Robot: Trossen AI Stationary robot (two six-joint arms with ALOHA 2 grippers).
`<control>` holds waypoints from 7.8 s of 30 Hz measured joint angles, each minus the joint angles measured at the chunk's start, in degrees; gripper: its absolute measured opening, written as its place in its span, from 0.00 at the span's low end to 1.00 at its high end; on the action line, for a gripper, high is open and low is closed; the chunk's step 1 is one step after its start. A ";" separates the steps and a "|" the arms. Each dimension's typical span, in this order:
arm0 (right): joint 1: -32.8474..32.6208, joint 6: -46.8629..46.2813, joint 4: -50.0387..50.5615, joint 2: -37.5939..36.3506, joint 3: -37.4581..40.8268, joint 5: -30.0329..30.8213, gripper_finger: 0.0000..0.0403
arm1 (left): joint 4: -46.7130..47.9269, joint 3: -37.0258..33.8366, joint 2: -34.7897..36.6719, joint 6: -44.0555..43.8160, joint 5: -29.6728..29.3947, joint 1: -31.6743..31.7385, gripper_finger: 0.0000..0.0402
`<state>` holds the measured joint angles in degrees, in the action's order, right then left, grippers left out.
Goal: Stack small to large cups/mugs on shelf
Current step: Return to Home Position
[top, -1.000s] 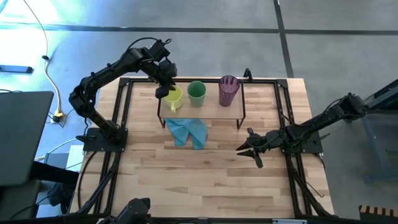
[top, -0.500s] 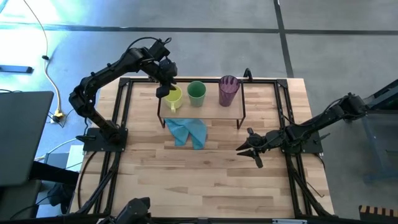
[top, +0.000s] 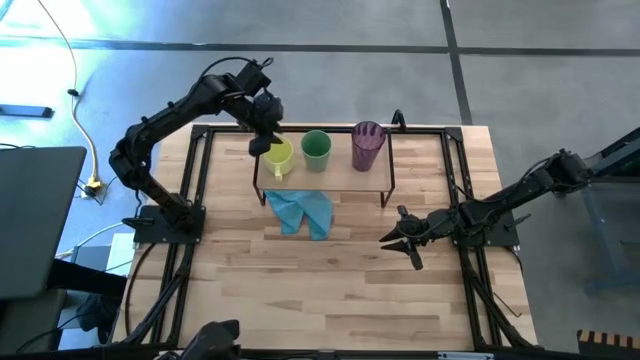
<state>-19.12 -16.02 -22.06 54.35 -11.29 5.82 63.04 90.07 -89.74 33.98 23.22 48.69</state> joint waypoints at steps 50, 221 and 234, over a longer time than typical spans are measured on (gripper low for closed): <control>0.01 27.60 -24.11 -15.36 -0.02 2.99 0.21 | -45.42 -34.01 55.94 -34.96 20.01 -2.60 0.39; 26.91 23.66 15.53 -52.96 8.59 -22.51 0.21 | -71.30 -84.83 79.90 -32.85 -27.56 -44.59 0.39; 27.03 23.51 10.83 -52.98 10.71 -22.55 0.21 | -70.97 -89.56 89.39 -32.96 -27.12 -44.59 0.39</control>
<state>7.90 7.49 -11.23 1.36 -0.58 -16.73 -7.93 0.51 -0.35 1.02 -3.90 4.10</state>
